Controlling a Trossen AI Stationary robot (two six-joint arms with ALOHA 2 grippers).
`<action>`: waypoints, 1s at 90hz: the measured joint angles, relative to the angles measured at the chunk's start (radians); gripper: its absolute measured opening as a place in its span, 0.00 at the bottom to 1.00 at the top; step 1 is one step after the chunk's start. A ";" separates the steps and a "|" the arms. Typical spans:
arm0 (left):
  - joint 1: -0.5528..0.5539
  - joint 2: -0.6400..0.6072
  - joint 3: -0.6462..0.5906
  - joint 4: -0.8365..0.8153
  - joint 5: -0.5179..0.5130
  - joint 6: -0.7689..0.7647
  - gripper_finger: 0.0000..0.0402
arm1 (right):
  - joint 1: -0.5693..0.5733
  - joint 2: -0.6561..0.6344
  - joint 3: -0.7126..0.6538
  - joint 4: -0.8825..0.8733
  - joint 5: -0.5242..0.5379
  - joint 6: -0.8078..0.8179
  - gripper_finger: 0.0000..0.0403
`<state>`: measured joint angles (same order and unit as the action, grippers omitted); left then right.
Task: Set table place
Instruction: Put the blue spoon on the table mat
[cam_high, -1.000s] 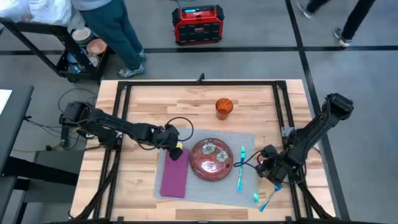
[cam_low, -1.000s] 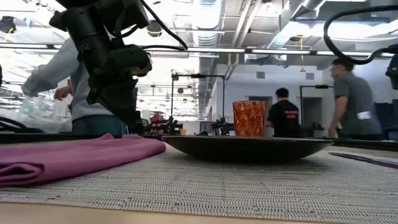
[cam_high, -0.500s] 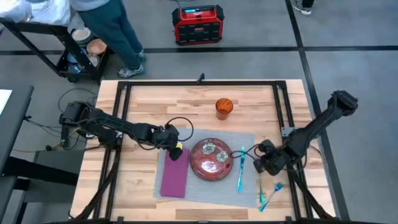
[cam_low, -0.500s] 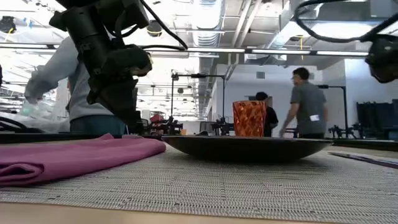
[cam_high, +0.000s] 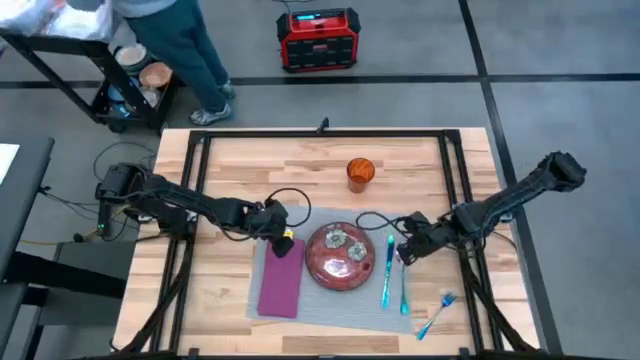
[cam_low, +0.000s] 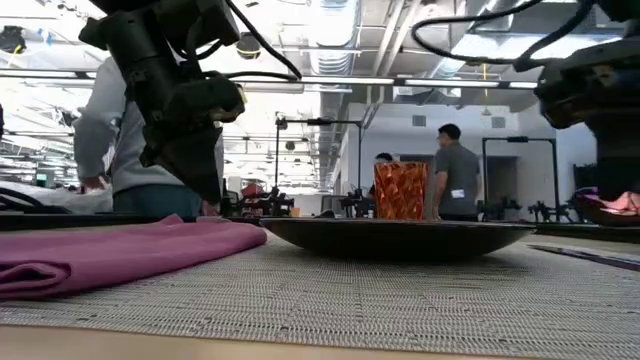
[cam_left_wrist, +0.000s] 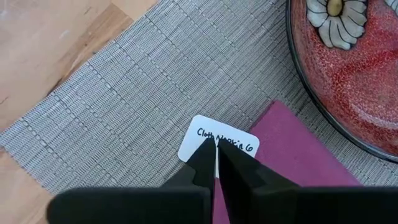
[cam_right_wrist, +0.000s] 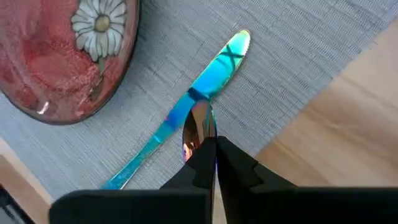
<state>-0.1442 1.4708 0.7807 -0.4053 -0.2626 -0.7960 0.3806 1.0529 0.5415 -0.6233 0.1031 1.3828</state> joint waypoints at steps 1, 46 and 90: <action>0.000 0.000 0.000 0.000 -0.001 0.000 0.00 | -0.006 0.000 0.000 -0.001 -0.003 -0.001 0.00; 0.000 0.000 0.000 0.000 -0.014 0.000 0.00 | -0.096 0.000 -0.006 -0.007 -0.030 -0.059 0.00; 0.000 0.000 0.000 0.000 -0.030 0.000 0.00 | -0.096 0.000 -0.006 0.009 -0.056 -0.101 0.24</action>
<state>-0.1440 1.4712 0.7807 -0.4053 -0.2928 -0.7963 0.2843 1.0531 0.5358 -0.6144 0.0471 1.2819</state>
